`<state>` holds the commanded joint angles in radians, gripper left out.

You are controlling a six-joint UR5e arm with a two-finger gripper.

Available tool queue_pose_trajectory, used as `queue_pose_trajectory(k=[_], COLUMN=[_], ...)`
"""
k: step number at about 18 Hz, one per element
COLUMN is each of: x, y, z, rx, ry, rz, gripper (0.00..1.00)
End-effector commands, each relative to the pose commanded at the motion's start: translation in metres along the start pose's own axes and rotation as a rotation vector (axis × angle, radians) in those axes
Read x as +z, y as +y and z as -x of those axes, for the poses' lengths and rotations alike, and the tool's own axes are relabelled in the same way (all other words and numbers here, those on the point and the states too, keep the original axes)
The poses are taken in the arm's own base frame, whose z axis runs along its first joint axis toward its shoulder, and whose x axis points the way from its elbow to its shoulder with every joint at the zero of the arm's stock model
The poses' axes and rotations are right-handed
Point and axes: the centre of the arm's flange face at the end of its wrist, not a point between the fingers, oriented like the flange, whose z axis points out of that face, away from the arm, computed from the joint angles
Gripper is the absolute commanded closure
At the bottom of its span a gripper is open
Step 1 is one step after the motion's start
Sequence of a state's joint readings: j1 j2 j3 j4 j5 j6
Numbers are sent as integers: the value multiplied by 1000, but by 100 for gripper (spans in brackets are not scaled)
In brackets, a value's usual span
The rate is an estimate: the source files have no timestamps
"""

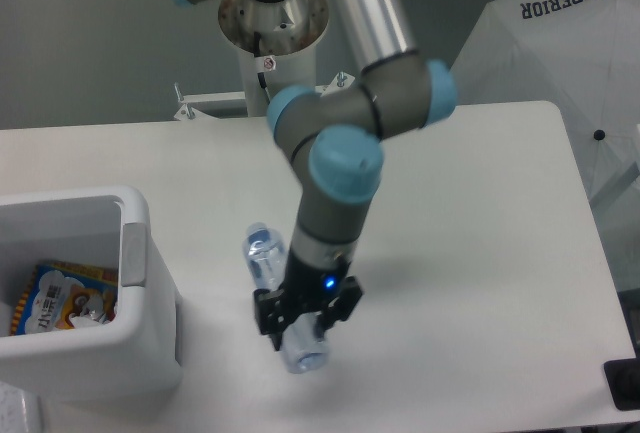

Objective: Place the trash in the trash can
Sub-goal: 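Lift the bottle off the table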

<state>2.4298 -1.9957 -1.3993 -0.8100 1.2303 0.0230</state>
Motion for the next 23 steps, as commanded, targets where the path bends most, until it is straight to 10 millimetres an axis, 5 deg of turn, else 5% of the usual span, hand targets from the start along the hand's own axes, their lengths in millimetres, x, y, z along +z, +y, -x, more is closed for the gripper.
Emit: queue_pose_trajectory(k=[4, 12, 23], x=[-55, -123, -152], y=[-48, -91, -65], z=[-6, -40, -117], rx=[35, 133, 186], ry=[-11, 56, 238], rz=[-138, -355, -351], gripper=[37, 37, 37])
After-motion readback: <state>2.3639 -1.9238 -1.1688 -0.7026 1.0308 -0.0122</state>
